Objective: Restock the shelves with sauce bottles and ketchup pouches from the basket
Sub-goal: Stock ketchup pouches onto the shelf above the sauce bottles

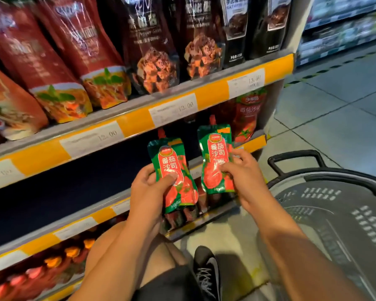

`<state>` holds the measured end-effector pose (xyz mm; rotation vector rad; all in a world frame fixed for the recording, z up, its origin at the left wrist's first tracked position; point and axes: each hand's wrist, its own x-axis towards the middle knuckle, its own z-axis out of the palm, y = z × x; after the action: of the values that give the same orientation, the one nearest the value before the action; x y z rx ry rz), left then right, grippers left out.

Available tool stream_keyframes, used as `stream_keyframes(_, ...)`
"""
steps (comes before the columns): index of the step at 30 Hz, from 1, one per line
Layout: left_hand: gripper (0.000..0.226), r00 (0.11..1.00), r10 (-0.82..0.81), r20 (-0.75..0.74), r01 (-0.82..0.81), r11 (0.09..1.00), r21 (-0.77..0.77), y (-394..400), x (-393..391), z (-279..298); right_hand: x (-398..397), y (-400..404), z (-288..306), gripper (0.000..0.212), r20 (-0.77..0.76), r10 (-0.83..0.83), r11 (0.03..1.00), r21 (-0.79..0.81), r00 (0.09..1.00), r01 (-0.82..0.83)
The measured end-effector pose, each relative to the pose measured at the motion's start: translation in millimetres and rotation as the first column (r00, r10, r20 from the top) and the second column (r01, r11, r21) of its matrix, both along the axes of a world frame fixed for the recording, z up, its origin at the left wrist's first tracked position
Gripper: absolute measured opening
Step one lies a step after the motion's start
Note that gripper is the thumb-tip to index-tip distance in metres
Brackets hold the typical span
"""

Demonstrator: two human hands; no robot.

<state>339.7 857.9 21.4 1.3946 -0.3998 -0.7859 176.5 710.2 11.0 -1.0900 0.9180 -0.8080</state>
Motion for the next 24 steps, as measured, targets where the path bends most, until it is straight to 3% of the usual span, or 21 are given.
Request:
stream_keyframes(2, 0.049, 0.999, 0.034, 0.035, -0.033, 0.999, -0.007, -11, 6, 3, 13, -12, 3, 0.043, -0.014, 0.003, 0.999, -0.032, 1.000, -0.004)
stream_keyframes(6, 0.071, 0.991, 0.111, 0.080, -0.111, 0.994, -0.007, -35, 21, 12, 38, -34, 11, 0.041, -0.031, 0.010, 0.995, -0.098, 0.999, -0.013)
stream_keyframes(9, 0.060, 0.981, 0.177, 0.084, -0.175, 0.984, -0.036, -55, 32, 12, 55, -53, 13, 0.042, -0.051, 0.011, 0.986, -0.165, 0.999, -0.019)
stream_keyframes(14, 0.066, 0.972, 0.233, 0.024, -0.232, 0.972, -0.039, -85, 47, 12, 80, -77, 11, 0.063, -0.112, -0.065, 0.961, -0.276, 0.992, 0.032)
stream_keyframes(20, 0.068, 0.964, 0.216, 0.158, -0.213, 0.976, -0.033, -113, 60, 10, 90, -92, -7, 0.068, -0.183, -0.064, 0.911, -0.413, 0.981, -0.018)
stream_keyframes(24, 0.077, 0.972, 0.068, 0.225, -0.085, 0.994, 0.070, -113, 63, -1, 87, -98, -15, 0.071, -0.297, -0.074, 0.877, -0.474, 0.952, -0.080)
